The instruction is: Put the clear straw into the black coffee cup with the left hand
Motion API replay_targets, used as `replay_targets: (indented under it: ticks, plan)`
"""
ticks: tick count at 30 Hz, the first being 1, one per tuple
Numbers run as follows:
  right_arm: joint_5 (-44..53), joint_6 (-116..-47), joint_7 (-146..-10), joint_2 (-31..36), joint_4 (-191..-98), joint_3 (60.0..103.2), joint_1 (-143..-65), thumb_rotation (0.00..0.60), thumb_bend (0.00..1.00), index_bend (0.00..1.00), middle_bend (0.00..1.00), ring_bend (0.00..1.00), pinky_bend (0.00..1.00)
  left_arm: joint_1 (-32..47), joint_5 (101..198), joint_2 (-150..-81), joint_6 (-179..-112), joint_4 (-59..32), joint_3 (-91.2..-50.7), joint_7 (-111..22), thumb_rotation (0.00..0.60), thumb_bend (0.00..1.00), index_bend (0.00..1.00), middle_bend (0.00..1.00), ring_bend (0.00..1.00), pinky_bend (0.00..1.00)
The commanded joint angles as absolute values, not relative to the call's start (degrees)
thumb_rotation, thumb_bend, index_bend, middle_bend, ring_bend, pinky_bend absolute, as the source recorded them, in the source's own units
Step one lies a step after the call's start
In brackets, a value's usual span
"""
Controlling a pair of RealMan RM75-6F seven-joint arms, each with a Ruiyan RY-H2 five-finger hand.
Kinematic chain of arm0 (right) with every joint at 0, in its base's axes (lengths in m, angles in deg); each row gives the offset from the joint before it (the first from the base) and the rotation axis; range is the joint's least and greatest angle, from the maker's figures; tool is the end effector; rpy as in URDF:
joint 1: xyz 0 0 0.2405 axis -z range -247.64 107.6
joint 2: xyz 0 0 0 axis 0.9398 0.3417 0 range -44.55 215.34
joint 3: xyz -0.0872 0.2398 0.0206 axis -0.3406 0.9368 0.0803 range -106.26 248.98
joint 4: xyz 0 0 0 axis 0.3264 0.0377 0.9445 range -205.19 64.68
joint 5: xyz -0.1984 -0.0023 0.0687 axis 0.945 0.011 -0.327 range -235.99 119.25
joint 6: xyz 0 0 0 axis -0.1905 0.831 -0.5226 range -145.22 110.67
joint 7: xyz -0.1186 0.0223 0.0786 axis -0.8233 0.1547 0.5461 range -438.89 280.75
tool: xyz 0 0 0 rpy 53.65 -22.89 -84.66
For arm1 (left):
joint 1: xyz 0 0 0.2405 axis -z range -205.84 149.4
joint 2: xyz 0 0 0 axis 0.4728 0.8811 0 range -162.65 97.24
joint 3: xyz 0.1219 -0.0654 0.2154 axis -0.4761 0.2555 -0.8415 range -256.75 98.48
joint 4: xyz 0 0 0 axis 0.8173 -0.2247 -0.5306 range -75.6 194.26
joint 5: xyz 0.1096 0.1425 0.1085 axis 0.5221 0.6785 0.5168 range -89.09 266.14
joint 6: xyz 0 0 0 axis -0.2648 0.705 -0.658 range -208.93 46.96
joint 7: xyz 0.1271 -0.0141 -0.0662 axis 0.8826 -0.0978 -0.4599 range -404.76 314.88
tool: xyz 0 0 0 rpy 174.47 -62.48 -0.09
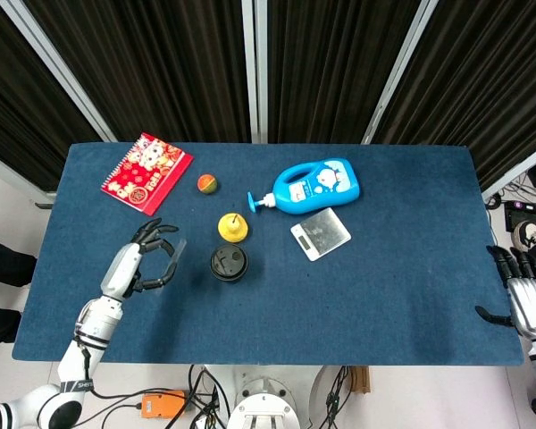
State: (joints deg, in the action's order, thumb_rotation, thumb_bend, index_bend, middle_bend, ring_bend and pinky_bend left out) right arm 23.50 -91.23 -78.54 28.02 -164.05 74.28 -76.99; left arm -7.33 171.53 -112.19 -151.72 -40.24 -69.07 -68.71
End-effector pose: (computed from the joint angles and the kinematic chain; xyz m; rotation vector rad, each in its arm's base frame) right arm -0.3284 -0.1909 0.1753 1.4568 -0.9888 0.7202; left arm -0.1865 0.2614 0.0572 -1.3406 -1.5480 -1.5739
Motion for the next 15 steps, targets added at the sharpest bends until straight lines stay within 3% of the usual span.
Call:
replay_targets:
  ticks: [1,8,15]
  plan:
    - [23.54,-88.36,-80.49,27.50,-164.62,73.03,-78.48,0.600,0.29,0.00,0.14,0.00,0.08,-4.03,174.29,-115.70,-154.83,-36.41,-63.82,-80.93,0.600,0.38,0.55,0.21,0.01,0.05]
    - [22.69,-86.26,-81.39,24.75,-163.24,72.36,-79.25,0.600,0.29,0.00,0.14,0.00,0.08,-1.24,173.17,-121.21,-157.15,-34.64,-60.31,-90.91,0.600,0.38,0.55,0.21,0.00,0.05]
    - [21.78,-85.78,-81.72,23.62,-162.22,72.22,-79.42,0.600,0.29,0.00,0.14,0.00,0.08,3.23,172.75,-128.74,-156.40,-30.22,-59.52,-91.72,0.600,0.38,0.55,0.21,0.00,0.04]
